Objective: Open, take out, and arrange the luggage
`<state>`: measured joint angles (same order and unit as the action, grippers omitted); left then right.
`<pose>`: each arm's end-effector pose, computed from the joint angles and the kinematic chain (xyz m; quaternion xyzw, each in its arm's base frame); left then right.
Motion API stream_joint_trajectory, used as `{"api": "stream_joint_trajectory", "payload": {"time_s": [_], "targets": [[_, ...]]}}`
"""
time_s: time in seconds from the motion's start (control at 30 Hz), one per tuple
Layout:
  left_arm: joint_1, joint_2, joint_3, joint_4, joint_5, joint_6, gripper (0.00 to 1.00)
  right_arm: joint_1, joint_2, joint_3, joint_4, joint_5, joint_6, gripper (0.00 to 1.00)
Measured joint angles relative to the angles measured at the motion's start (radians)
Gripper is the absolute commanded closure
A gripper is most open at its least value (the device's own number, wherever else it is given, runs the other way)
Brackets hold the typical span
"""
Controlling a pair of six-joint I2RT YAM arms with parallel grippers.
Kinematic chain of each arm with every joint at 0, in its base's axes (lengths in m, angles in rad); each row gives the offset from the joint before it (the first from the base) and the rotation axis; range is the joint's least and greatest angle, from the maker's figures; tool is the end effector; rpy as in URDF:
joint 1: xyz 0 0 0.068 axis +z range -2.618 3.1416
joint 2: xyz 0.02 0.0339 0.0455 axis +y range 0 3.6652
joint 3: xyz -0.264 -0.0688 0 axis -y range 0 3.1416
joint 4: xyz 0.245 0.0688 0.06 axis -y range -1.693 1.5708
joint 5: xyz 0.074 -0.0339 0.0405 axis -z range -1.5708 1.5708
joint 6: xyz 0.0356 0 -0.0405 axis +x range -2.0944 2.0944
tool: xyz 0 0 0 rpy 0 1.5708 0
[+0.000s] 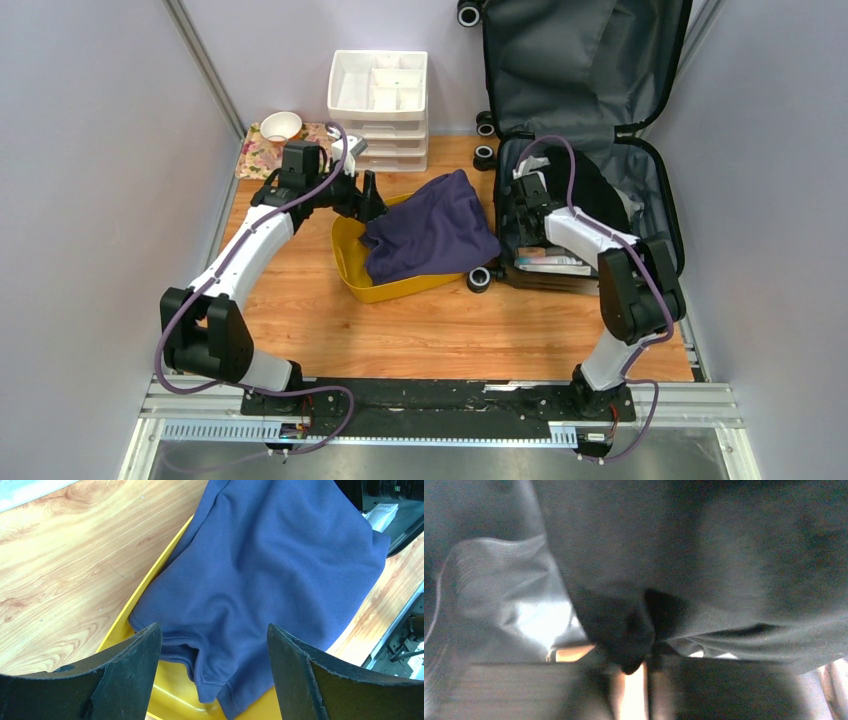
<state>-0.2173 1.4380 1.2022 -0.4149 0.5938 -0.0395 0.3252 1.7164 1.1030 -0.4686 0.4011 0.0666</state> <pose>0.3078 -0.0884 0.3136 0.2055 0.8419 -0.3143 0.3875 0.3298 0.0965 0.1885 -0.0748 0.9491 -0.1434 0.2702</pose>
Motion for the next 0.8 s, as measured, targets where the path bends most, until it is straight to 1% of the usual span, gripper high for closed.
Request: {"api": "stream_joint_trajectory", "payload": {"time_s": [0.07, 0.2, 0.37, 0.47, 0.5, 0.57, 0.8], "targets": [[-0.001, 0.000, 0.000, 0.000, 0.008, 0.000, 0.18, -0.009, -0.002, 0.015, -0.026, -0.031, 0.001, 1.00], [-0.021, 0.002, 0.026, -0.016, 0.017, 0.003, 0.19, -0.069, -0.040, 0.064, -0.113, -0.164, -0.032, 1.00], [-0.130, 0.022, 0.129, 0.000, 0.015, -0.003, 0.19, -0.157, -0.167, 0.135, -0.240, -0.357, -0.106, 1.00], [-0.185, 0.066, 0.192, 0.036, 0.015, -0.047, 0.18, -0.205, -0.218, 0.195, -0.290, -0.452, -0.156, 1.00], [-0.203, 0.093, 0.221, 0.050, 0.016, -0.072, 0.17, -0.221, -0.227, 0.213, -0.306, -0.485, -0.174, 1.00], [-0.223, 0.148, 0.264, 0.094, 0.027, -0.140, 0.16, -0.258, -0.229, 0.243, -0.340, -0.550, -0.202, 1.00], [-0.297, 0.379, 0.373, 0.293, 0.054, -0.475, 0.15, -0.356, -0.216, 0.277, -0.434, -0.763, -0.259, 1.00]]}}
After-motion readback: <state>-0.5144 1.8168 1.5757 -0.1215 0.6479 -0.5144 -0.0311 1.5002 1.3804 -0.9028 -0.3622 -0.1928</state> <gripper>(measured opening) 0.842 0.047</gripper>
